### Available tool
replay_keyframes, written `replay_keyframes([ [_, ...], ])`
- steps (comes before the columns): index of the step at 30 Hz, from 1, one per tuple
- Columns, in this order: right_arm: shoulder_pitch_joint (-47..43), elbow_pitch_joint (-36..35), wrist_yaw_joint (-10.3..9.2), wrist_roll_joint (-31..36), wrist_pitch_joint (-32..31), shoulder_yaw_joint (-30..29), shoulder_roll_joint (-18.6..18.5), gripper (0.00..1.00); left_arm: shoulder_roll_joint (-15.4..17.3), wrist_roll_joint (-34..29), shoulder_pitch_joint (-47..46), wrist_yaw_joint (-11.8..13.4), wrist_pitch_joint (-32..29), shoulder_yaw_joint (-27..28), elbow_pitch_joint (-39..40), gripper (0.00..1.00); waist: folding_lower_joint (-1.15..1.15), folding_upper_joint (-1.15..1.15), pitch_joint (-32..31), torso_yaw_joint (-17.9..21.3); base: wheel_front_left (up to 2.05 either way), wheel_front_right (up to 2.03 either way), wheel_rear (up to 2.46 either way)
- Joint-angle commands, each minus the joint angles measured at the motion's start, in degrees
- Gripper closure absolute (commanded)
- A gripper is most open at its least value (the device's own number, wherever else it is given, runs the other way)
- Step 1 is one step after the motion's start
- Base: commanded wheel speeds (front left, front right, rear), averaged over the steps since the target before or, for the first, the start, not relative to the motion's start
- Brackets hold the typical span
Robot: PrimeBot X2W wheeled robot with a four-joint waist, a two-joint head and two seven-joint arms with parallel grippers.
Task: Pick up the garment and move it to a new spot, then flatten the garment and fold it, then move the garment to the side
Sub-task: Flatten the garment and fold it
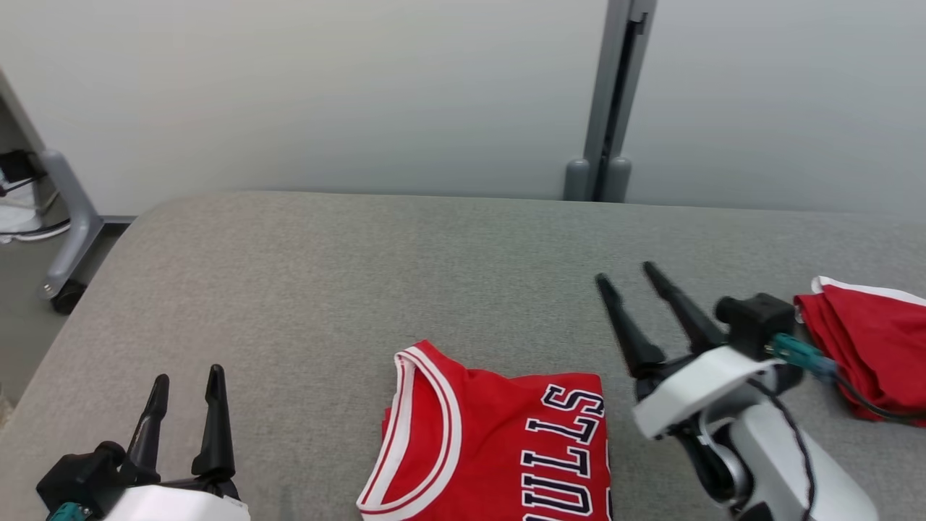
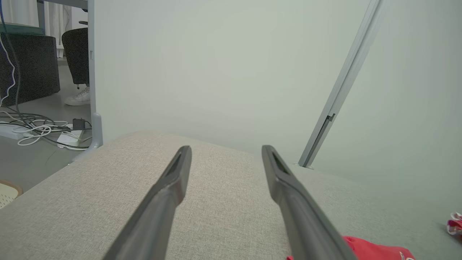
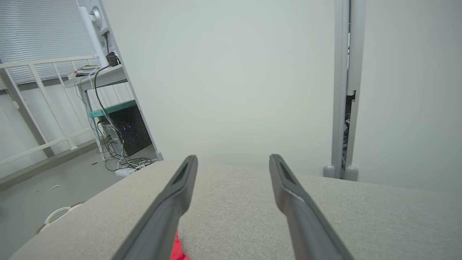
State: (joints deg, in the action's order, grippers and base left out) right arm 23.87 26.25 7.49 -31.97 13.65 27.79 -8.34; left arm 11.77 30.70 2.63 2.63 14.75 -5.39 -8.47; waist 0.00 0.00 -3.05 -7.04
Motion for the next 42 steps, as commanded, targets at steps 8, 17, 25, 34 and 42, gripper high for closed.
replay_keyframes([
  [8, -10.45, -9.86, 0.01, 10.34, -0.51, -13.19, 1.03, 0.00, 0.20, -2.17, 1.14, 0.20, 0.46, 1.95, 3.86, 0.00, 0.00, 0.00, 0.44, 3.52, 0.00, 0.00, 0.00],
  [17, -17.45, -14.83, 0.01, 17.20, 0.04, -20.14, 3.56, 0.00, -0.64, -5.95, 1.90, -0.64, 0.44, 3.74, 5.37, 0.00, 0.00, 0.00, 1.34, 4.88, 0.00, 0.00, 0.00],
  [25, -20.15, -14.11, 0.01, 19.28, 0.08, -23.03, 4.70, 0.00, -1.62, -8.89, 2.01, -1.28, 0.46, 3.54, 4.24, 0.00, 0.00, 0.00, 1.57, 4.94, 0.00, 0.00, 0.00],
  [34, -20.25, -13.28, 0.01, 20.87, -0.46, -23.63, 5.13, 0.00, -2.82, -11.21, 1.96, -2.39, 0.46, 3.53, 3.19, 0.00, 0.00, 0.00, 1.21, 4.66, 0.00, 0.00, 0.00],
  [42, -20.15, -13.00, 0.01, 21.88, -1.15, -23.51, 5.23, 0.00, -3.21, -12.54, 1.90, -2.39, 0.46, 4.06, 2.79, 0.00, 0.00, 0.00, 0.97, 4.65, 0.00, 0.00, 0.00],
])
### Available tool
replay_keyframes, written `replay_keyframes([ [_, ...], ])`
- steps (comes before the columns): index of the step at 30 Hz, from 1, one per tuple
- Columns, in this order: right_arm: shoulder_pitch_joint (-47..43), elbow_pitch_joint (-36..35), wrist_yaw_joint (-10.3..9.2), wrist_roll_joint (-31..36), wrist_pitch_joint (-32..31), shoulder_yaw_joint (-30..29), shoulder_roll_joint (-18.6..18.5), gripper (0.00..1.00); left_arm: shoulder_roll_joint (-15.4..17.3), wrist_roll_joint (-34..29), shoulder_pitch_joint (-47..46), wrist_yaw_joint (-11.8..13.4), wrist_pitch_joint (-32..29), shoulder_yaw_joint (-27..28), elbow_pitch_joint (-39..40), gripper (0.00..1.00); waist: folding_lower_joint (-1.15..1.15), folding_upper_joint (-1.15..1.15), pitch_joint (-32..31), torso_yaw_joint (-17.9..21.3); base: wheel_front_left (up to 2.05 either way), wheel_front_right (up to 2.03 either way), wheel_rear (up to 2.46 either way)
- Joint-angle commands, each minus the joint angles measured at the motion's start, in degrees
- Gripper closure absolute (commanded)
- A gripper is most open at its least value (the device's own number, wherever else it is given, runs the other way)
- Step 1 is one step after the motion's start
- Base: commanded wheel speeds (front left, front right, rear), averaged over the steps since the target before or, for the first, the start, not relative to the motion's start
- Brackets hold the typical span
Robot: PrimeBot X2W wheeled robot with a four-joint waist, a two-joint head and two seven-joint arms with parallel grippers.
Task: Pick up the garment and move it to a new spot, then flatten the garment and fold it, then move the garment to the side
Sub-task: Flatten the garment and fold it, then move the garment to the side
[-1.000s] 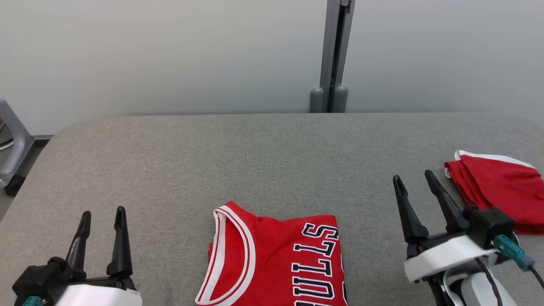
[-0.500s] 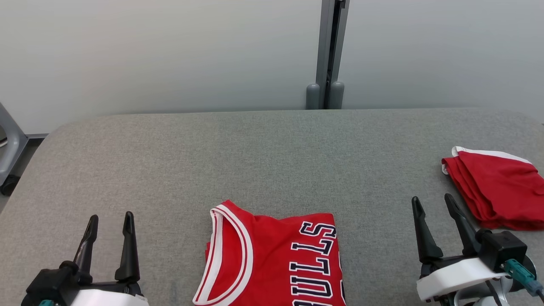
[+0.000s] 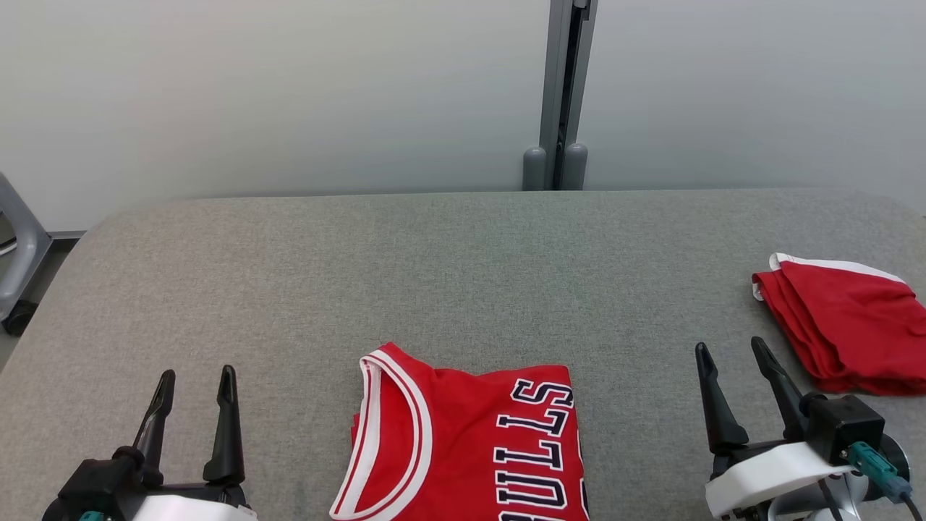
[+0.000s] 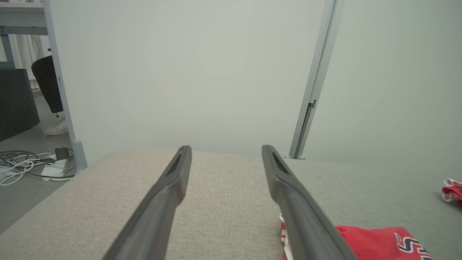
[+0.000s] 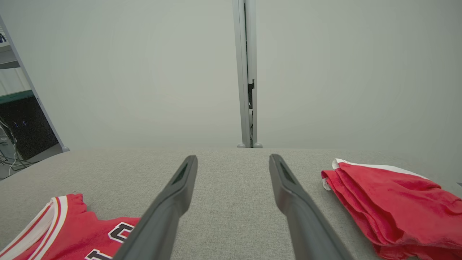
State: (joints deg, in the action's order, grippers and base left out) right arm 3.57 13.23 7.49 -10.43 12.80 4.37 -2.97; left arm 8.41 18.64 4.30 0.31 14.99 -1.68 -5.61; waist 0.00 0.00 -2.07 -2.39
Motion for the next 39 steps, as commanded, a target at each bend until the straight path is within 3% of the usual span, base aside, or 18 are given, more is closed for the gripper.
replay_keyframes([
  [1, 0.16, 0.05, 0.01, 0.54, -0.32, -0.09, -0.13, 0.00, 0.08, -0.49, 0.24, -0.11, 0.22, 0.41, -0.11, 0.00, 0.00, 0.00, 0.00, 0.01, 0.00, 0.00, 0.00],
  [7, 0.42, 0.17, 0.01, 0.60, -0.66, 0.40, -0.07, 0.00, -0.24, -0.61, -0.29, -0.39, 0.22, 0.57, -0.47, 0.00, 0.00, 0.00, 0.15, -0.30, 0.00, 0.00, 0.00],
  [14, 2.68, 3.29, 0.01, -3.21, -5.89, 7.00, -0.10, 0.00, -0.55, -0.40, -0.88, -0.84, 0.22, 0.57, -1.37, 0.00, 0.00, 0.00, 0.35, -1.41, 0.00, 0.00, 0.00],
  [20, 6.29, 10.79, 0.01, -9.12, -18.45, 11.55, -0.15, 0.00, -0.78, -0.20, -1.52, -1.33, 0.22, 0.14, -2.31, 0.00, 0.00, 0.00, 0.20, -4.35, 0.00, 0.00, 0.00],
  [28, 7.98, 17.91, 0.01, -11.22, -23.36, 10.04, -0.08, 0.00, -0.54, 0.40, -1.70, -1.75, 0.22, 0.31, -3.36, 0.00, 0.00, 0.00, 0.15, -7.74, 0.00, 0.00, 0.00],
  [35, 8.79, 24.76, 0.01, -15.94, -25.76, 11.01, -0.15, 0.00, -0.04, 0.54, -1.87, -1.87, 0.22, 0.37, -3.64, 0.00, 0.00, 0.00, 0.43, -9.99, 0.00, 0.00, 0.00],
  [39, 8.33, 27.72, 0.01, -21.89, -28.42, 13.40, 0.14, 0.00, 0.13, 0.64, -1.85, -1.98, 0.22, 0.10, -3.68, 0.00, 0.00, 0.00, 0.61, -10.62, 0.00, 0.00, 0.00],
])
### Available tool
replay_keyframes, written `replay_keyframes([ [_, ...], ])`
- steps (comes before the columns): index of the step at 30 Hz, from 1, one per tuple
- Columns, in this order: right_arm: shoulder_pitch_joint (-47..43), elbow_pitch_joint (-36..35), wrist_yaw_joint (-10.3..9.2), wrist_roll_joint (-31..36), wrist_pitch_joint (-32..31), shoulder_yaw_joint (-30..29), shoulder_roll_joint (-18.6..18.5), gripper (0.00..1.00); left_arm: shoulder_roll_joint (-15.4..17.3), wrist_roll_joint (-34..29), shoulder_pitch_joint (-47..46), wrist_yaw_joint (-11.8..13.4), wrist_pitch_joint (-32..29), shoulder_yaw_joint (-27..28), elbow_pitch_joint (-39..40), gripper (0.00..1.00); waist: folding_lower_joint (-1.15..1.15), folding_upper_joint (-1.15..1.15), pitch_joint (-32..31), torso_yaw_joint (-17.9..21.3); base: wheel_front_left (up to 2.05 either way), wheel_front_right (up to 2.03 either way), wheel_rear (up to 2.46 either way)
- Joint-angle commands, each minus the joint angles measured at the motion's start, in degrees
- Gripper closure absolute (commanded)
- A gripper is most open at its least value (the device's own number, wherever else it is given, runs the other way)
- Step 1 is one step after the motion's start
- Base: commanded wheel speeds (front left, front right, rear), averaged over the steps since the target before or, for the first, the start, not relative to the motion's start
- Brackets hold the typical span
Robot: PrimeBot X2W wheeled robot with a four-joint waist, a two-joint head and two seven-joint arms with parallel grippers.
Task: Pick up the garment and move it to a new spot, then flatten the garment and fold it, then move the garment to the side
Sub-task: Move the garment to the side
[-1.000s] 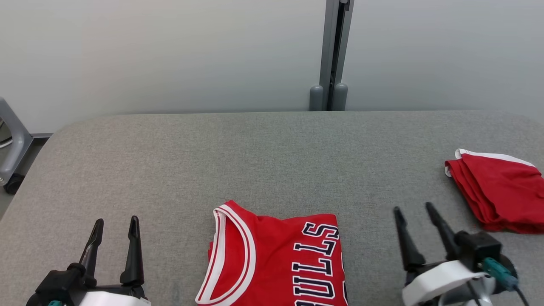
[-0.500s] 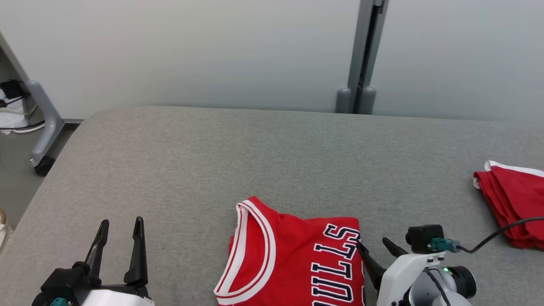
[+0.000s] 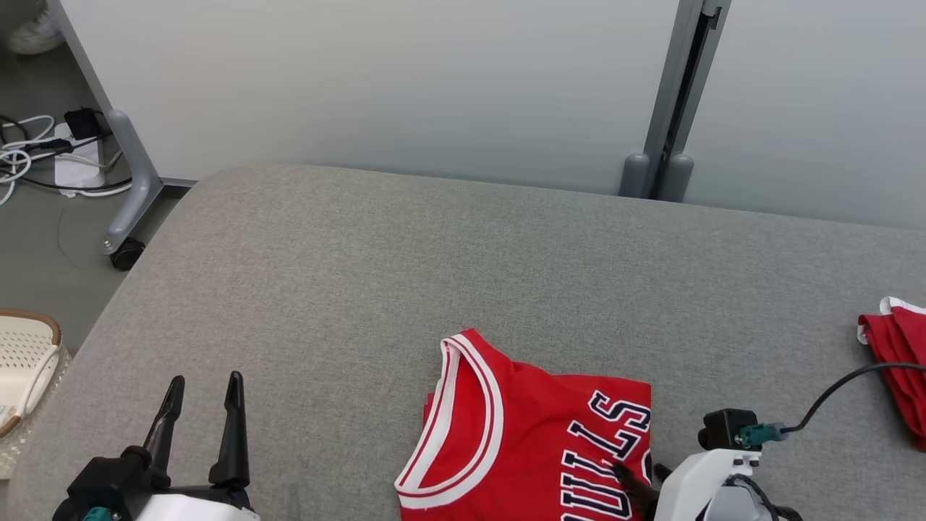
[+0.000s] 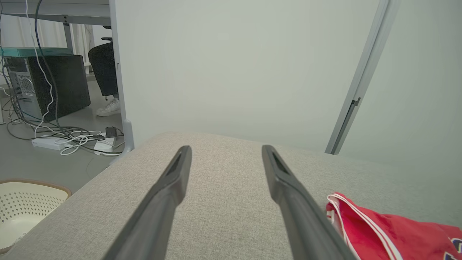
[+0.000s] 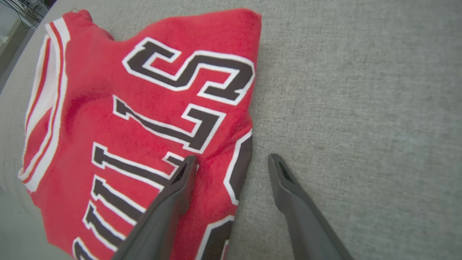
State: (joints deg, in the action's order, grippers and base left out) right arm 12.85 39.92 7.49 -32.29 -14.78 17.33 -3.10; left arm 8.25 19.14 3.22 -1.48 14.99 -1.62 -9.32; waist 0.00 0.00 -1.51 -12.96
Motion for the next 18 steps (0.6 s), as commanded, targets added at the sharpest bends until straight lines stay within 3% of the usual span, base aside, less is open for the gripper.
replay_keyframes([
  [1, -0.90, 1.38, 0.01, -1.65, -1.24, 1.16, 0.33, 0.01, 0.34, 0.16, -0.79, -0.19, 0.22, 0.00, 0.01, 0.00, 0.00, 0.00, 0.09, -0.16, 0.00, 0.00, 0.00],
  [2, -0.83, 1.65, 0.01, -3.11, -1.35, 1.77, 0.37, 0.42, 0.37, 0.19, -0.87, -0.20, 0.22, -0.08, 0.00, 0.00, 0.00, 0.00, 0.14, -0.27, 0.00, 0.00, 0.00],
  [3, -0.72, 1.92, 0.01, -4.40, -1.40, 2.32, 0.40, 0.62, 0.42, 0.20, -0.94, -0.18, 0.22, -0.13, -0.02, 0.00, 0.00, 0.00, 0.18, -0.35, 0.00, 0.00, 0.00],
  [4, -0.53, 1.96, 0.01, -5.31, -1.07, 2.94, 0.41, 1.00, 0.46, 0.20, -1.01, -0.13, 0.22, -0.18, -0.04, 0.00, 0.00, 0.00, 0.20, -0.42, 0.00, 0.00, 0.00],
  [11, 3.17, 2.51, 0.01, -4.84, 5.82, 4.17, 0.02, 1.00, 0.66, 0.34, -0.85, 0.29, 0.22, -0.18, 0.01, 0.00, 0.00, 0.00, 0.17, 0.31, 0.00, 0.00, 0.00],
  [18, 5.95, 2.44, 0.01, -0.21, 11.16, 2.84, -0.64, 1.00, 0.21, 0.37, -0.92, 0.16, 0.22, -0.46, 1.51, 0.00, 0.00, 0.00, -0.06, 5.45, 0.00, 0.00, 0.00],
])
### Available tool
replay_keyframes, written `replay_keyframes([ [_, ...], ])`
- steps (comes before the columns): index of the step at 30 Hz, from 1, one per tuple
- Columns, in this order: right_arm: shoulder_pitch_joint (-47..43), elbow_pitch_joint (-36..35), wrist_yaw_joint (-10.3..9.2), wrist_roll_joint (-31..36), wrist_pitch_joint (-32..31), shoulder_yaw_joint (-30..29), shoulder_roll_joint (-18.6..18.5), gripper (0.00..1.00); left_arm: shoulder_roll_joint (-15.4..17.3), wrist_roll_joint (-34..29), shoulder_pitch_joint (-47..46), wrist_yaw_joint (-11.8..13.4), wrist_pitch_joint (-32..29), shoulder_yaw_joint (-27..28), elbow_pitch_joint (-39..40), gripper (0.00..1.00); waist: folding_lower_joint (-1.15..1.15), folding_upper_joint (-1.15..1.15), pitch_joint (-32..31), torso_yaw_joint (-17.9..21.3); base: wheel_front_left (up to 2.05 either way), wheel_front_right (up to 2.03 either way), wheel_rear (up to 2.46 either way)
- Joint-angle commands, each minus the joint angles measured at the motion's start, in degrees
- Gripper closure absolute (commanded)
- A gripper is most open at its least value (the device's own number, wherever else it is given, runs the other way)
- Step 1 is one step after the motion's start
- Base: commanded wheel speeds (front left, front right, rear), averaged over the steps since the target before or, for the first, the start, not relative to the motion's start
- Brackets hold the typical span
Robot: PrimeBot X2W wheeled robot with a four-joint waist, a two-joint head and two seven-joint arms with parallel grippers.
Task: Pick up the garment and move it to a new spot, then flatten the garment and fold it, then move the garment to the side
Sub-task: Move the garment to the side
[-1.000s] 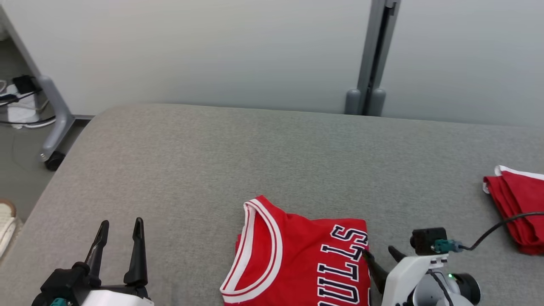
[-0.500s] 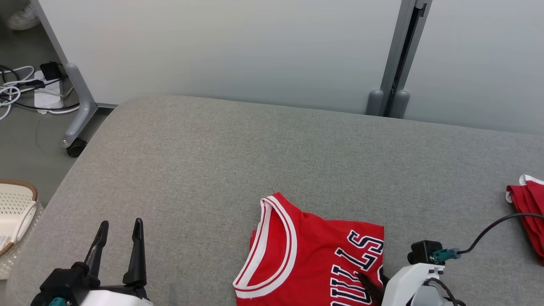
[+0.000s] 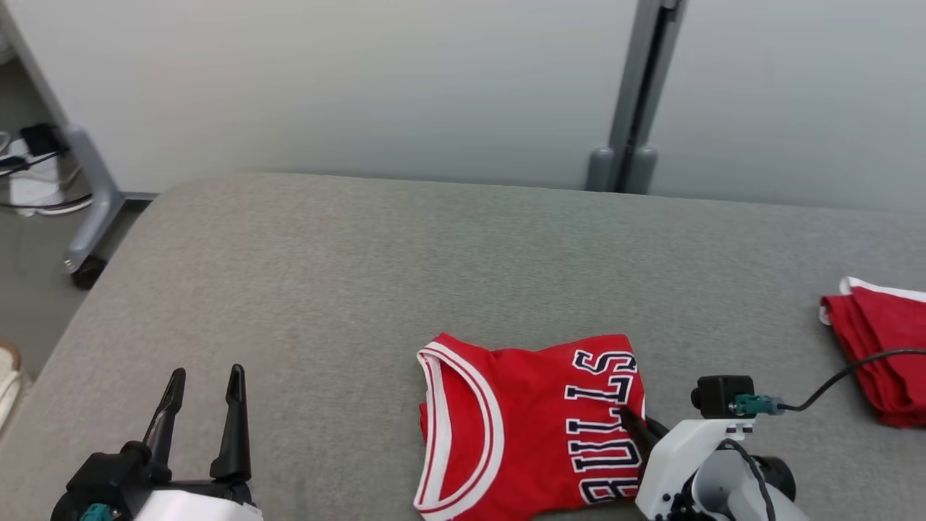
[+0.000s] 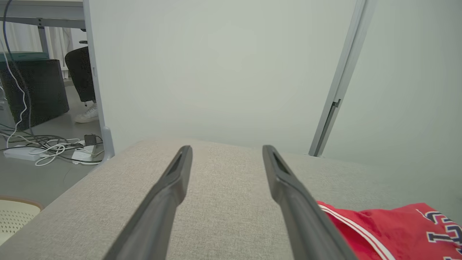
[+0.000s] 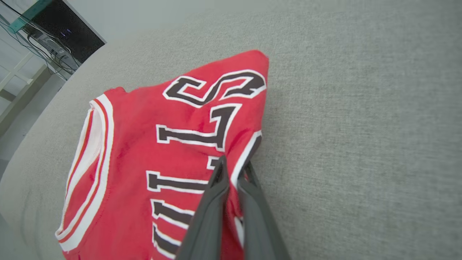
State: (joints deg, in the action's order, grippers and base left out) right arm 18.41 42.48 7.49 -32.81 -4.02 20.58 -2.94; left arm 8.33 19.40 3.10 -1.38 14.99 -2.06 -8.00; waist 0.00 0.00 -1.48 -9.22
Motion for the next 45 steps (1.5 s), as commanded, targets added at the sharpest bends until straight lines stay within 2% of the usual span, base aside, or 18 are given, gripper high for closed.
replay_keyframes([
  [1, 0.53, -0.49, 0.01, 0.66, 0.74, -0.57, -1.08, 1.00, 0.04, 0.02, -0.95, -0.15, 0.22, -0.19, 0.34, 0.00, 0.00, 0.00, -0.09, 2.67, 0.00, 0.00, 0.00],
  [7, 0.66, -3.23, 0.01, 3.21, 1.71, -1.81, -2.68, 1.00, -0.97, -0.57, -1.52, -1.08, 0.22, -1.84, 0.74, 0.00, 0.00, 0.00, 0.40, 9.35, 0.00, 0.00, 0.00],
  [8, 0.66, -3.23, 0.01, 3.21, 1.71, -1.81, -2.68, 1.00, -0.97, -0.57, -1.52, -1.08, 0.22, -1.84, 0.74, 0.00, 0.00, 0.00, 0.40, 9.35, 0.00, 0.00, 0.00],
  [19, -0.34, -8.26, 0.01, 6.78, 1.47, -3.33, -2.01, 1.00, -2.11, -1.25, -2.89, -2.72, 0.22, -3.21, 0.40, 0.00, 0.00, 0.00, 2.46, 21.46, 0.00, 0.00, 0.00],
  [23, -1.03, -9.99, 0.01, 7.62, 2.16, -3.81, -1.73, 1.00, -2.32, -1.51, -3.69, -3.47, 0.22, -3.98, 0.15, 0.00, 0.00, 0.00, 3.20, 24.06, 0.00, 0.00, 0.00],
  [30, 1.24, -11.99, 0.01, 9.53, 3.06, -2.76, -1.80, 1.00, -2.36, -1.94, -4.51, -4.15, 0.22, -4.65, -0.36, 0.00, 0.00, 0.00, 4.39, 24.99, 0.00, 0.00, 0.00],
  [36, 7.74, -12.26, 0.01, 11.07, 0.84, -2.20, -4.74, 1.00, -1.85, -1.84, -5.01, -4.64, 0.22, -4.70, -0.74, 0.00, 0.00, 0.00, 5.89, 24.20, 0.00, 0.00, 0.00],
  [45, 19.60, -9.07, 0.01, 13.80, -3.00, -5.60, -10.48, 1.00, -0.82, -1.17, -6.35, -5.20, 0.22, -4.87, -0.35, 0.00, 0.00, 0.00, 9.31, 22.85, 0.00, 0.00, 0.00],
])
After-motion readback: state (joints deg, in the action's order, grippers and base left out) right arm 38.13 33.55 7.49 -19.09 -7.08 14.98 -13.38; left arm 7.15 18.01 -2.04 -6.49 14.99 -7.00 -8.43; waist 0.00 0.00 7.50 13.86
